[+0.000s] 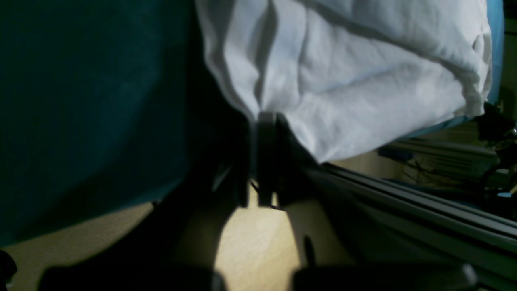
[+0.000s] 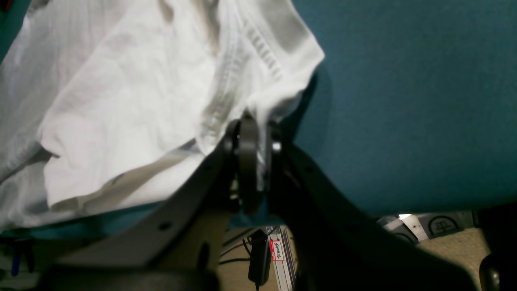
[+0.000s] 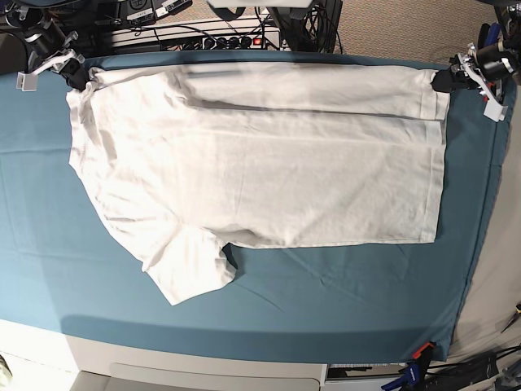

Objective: Fold the T-shirt properly
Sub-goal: 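Pull the held folded edge taut with both grippers, then open both grippers and raise them off the folded edge, then move right gripper to sleeve edge, left gripper to opposite hem corner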

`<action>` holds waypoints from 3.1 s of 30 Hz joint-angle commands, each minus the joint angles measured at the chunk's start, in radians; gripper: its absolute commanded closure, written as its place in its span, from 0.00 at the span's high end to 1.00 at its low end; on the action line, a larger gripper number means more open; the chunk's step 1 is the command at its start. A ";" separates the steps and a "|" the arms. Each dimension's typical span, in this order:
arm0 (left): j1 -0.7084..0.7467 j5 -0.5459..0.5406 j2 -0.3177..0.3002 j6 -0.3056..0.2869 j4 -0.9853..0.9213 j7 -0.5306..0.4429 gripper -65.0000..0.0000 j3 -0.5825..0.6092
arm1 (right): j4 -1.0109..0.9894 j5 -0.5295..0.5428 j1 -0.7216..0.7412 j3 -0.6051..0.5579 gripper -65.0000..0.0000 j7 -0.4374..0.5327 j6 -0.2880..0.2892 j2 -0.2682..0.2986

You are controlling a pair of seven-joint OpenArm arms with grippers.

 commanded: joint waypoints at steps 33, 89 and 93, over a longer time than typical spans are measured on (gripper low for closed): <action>0.013 0.128 -0.020 0.003 0.010 -0.030 0.22 -0.023 | 0.024 -0.135 -0.011 0.024 0.40 0.061 -0.006 0.014; -0.809 0.525 -0.171 0.161 -0.231 -0.272 0.22 0.190 | -0.229 -0.806 0.929 -0.354 0.40 0.295 -0.169 -0.043; -1.034 0.489 -0.091 0.114 -0.542 -0.270 0.22 0.269 | -0.322 -0.806 0.996 -0.354 0.40 0.295 -0.168 -0.043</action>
